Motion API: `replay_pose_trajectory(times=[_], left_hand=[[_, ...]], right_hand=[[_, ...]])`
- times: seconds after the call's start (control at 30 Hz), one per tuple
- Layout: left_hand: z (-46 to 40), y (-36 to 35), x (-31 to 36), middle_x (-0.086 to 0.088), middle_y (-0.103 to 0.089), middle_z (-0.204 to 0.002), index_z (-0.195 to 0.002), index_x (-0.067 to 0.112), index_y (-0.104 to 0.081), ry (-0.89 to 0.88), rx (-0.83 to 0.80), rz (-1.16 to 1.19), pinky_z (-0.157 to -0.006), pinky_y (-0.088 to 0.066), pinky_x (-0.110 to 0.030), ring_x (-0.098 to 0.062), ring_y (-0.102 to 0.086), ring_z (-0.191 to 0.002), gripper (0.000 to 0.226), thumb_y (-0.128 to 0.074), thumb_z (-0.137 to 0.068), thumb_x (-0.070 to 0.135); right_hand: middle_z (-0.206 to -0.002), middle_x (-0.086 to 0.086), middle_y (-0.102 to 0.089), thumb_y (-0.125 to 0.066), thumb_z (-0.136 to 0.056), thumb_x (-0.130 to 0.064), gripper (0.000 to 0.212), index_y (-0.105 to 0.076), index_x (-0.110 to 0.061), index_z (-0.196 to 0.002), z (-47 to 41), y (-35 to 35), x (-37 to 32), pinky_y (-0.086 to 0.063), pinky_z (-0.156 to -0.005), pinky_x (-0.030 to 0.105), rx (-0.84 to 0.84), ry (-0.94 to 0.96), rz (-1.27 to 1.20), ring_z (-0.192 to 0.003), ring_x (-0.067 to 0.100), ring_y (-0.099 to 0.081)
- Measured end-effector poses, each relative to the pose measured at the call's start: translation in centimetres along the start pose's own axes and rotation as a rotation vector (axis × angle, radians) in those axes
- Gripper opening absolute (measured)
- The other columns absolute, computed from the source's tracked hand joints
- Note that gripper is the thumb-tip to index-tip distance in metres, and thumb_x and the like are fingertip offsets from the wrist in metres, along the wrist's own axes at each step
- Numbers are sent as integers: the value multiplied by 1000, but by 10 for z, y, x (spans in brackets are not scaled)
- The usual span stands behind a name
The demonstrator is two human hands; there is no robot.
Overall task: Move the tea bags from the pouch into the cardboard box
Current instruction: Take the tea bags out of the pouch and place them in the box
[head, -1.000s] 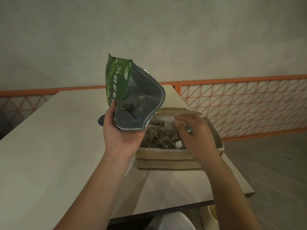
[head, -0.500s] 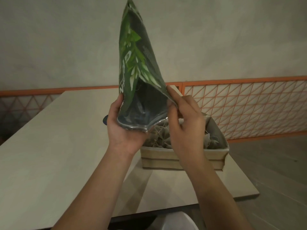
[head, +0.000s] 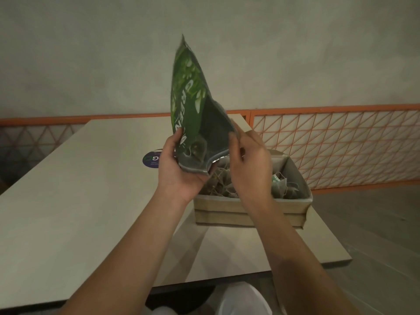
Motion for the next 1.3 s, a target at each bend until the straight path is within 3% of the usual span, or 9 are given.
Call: replay_pose_trajectory(times=[0.1, 0.27, 0.33, 0.47, 0.57, 0.8, 0.97, 1.07, 1.3], left_hand=[[2, 4, -4, -14, -62, -142, -127, 16, -70, 33, 17, 23, -116, -40, -44, -33, -55, -135, 54, -67, -83, 48], [0, -2, -1, -13, -62, -141, -139, 18, -62, 28, -32, 70, -118, -38, -42, -32, -56, -134, 58, -60, -92, 52], [1, -4, 1, -12, -61, -144, -141, 18, -61, 26, -42, 62, -121, -35, -42, -31, -55, -136, 59, -57, -94, 53], [7, -6, 2, -11, -59, -146, -144, 17, -59, 17, -43, 45, -120, -37, -42, -29, -55, -136, 60, -52, -97, 55], [10, -9, 0, -7, -60, -145, -144, 19, -59, 29, -45, 51, -105, -52, -37, -25, -59, -132, 58, -52, -98, 53], [7, -7, -2, -5, -60, -145, -142, 19, -61, 30, -20, 61, -116, -41, -35, -23, -55, -137, 55, -53, -97, 50], [4, -9, -7, -9, -69, -130, -128, 16, -69, 16, -33, 53, -105, -49, -37, -26, -65, -120, 52, -50, -97, 53], [0, -10, -8, -11, -66, -137, -133, 17, -67, -7, -4, 58, -112, -44, -39, -28, -58, -131, 55, -52, -96, 54], [-3, -19, -3, -8, -71, -128, -128, 21, -69, -55, -13, 117, -89, -56, -33, -26, -67, -111, 46, -56, -95, 50]], right_hand=[[-98, -7, -57, -48, -101, -26, 33, -60, -14, -129, 0, 3, 6, -42, -60, 6, -5, -51, -64, -74, -5, -54], [-114, -30, -52, -66, -91, -17, 56, -33, -21, -136, 14, 5, 0, -58, -63, 31, 45, -111, -421, -76, 9, -65], [-114, -34, -47, -68, -88, -14, 47, -38, -22, -124, 18, 4, -5, -58, -64, 31, 42, -57, -436, -83, 9, -65], [-134, -4, -35, -70, -85, -38, 45, -53, -35, -126, 14, -14, -7, -49, -77, 14, -97, -61, -175, -100, -8, -50], [-131, -3, -35, -70, -80, -53, 48, -59, -37, -124, 12, -22, -7, -55, -78, 30, -156, -95, 31, -106, 13, -56], [-129, -3, -44, -76, -79, -34, 16, -72, -35, -95, 16, -26, -4, -56, -79, 32, -194, -63, 14, -114, 18, -52], [-109, -3, -51, -77, -79, -25, 12, -71, -21, -89, 17, -12, 13, -49, -78, 18, -209, -123, -167, -96, 8, -55], [-105, -7, -58, -72, -84, -25, 10, -68, -21, -92, 13, 14, 22, -52, -79, 20, -156, -175, -249, -96, 5, -58], [-82, -9, -64, -69, -86, -13, 15, -59, -20, -95, -12, 67, 73, -45, -52, 9, -88, -289, -189, -67, -3, -60]])
Point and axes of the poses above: each hand's wrist, its own z-axis away from the middle knuckle, its own y-axis out of the back of the hand, x = y × z, the point moved 9 cm from there along -z, towards the middle knuckle
